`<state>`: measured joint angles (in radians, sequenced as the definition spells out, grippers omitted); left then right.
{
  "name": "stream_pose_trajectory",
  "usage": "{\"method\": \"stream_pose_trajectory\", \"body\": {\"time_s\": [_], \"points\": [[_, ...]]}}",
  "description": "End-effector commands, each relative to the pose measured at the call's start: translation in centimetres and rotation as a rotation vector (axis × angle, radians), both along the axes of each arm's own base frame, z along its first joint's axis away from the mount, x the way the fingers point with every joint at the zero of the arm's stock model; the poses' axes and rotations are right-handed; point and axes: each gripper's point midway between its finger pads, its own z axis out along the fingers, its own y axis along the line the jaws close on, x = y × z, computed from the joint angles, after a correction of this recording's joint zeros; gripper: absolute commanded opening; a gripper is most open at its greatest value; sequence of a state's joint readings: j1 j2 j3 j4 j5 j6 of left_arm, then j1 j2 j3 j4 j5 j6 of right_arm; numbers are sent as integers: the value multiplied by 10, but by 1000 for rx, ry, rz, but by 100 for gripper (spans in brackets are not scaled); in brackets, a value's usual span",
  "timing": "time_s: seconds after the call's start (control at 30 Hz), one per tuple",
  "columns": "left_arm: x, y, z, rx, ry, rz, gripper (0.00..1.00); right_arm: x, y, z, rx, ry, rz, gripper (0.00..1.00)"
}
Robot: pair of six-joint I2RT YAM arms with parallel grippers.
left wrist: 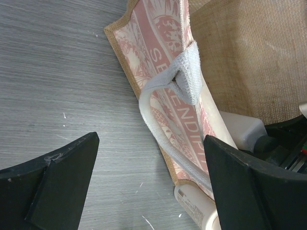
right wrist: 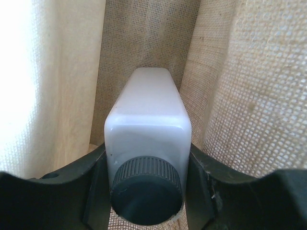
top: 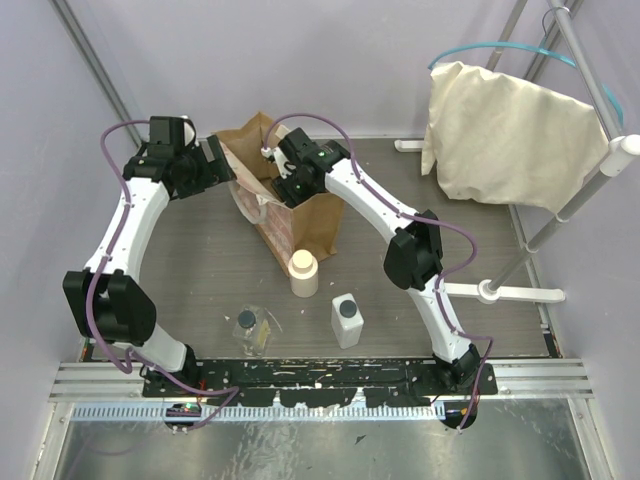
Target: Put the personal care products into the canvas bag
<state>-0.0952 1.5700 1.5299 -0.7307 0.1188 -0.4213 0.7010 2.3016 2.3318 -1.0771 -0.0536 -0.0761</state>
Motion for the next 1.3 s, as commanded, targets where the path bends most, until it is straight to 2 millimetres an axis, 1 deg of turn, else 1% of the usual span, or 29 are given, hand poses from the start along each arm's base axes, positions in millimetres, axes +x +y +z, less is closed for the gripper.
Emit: {"method": "stream_pose_trajectory", "body": {"time_s": [0.0, 0.07, 0.13, 0.23, 0.33, 0.5, 0.57, 0.67, 0.7, 0.77, 0.83, 0.87, 0.9, 0.93, 0.97, 1.03, 1.17, 1.2, 1.27], "points": [[9, -2, 6, -6, -22, -20, 98, 11, 1, 37, 47, -99, -4, 56], [10, -3, 6, -9, -22, -24, 98, 12, 2, 45, 58, -115, -9, 69], [11, -3, 7, -10, -26, -25, 98, 15, 3, 55, 75, -138, -14, 78], [12, -4, 8, -11, -29, -31, 98, 17, 6, 73, 111, -170, -14, 86], [14, -5, 9, -12, -32, -37, 98, 15, 7, 90, 142, -198, -10, 90], [18, -8, 11, -23, -46, -47, 98, 11, 1, 122, 185, -253, -24, 94], [20, -9, 13, -26, -55, -51, 98, 10, -3, 141, 212, -292, -40, 95], [23, -9, 15, -23, -66, -54, 98, 5, -9, 175, 265, -350, -60, 96], [24, -9, 15, -24, -68, -54, 98, 2, -12, 184, 277, -363, -65, 96], [26, -9, 14, -24, -70, -56, 98, -7, -19, 194, 286, -362, -71, 96], [27, -9, 14, -23, -72, -60, 98, -20, -29, 196, 273, -339, -77, 96], [28, -10, 14, -23, -73, -62, 98, -28, -36, 193, 254, -321, -83, 96], [28, -10, 14, -21, -73, -65, 98, -36, -43, 183, 222, -291, -96, 96], [29, -10, 14, -21, -74, -66, 98, -45, -50, 183, 205, -279, -105, 96], [29, -10, 15, -22, -77, -70, 98, -55, -58, 173, 169, -244, -111, 96], [30, -11, 14, -23, -77, -77, 98, -77, -70, 163, 119, -193, -110, 96], [32, -13, 12, -28, -74, -86, 98, -124, -85, 141, 64, -96, -96, 97], [34, -14, 12, -31, -77, -91, 98, -135, -87, 140, 75, -81, -98, 97], [36, -15, 10, -31, -79, -98, 98, -149, -89, 131, 96, -37, -115, 97]]}}
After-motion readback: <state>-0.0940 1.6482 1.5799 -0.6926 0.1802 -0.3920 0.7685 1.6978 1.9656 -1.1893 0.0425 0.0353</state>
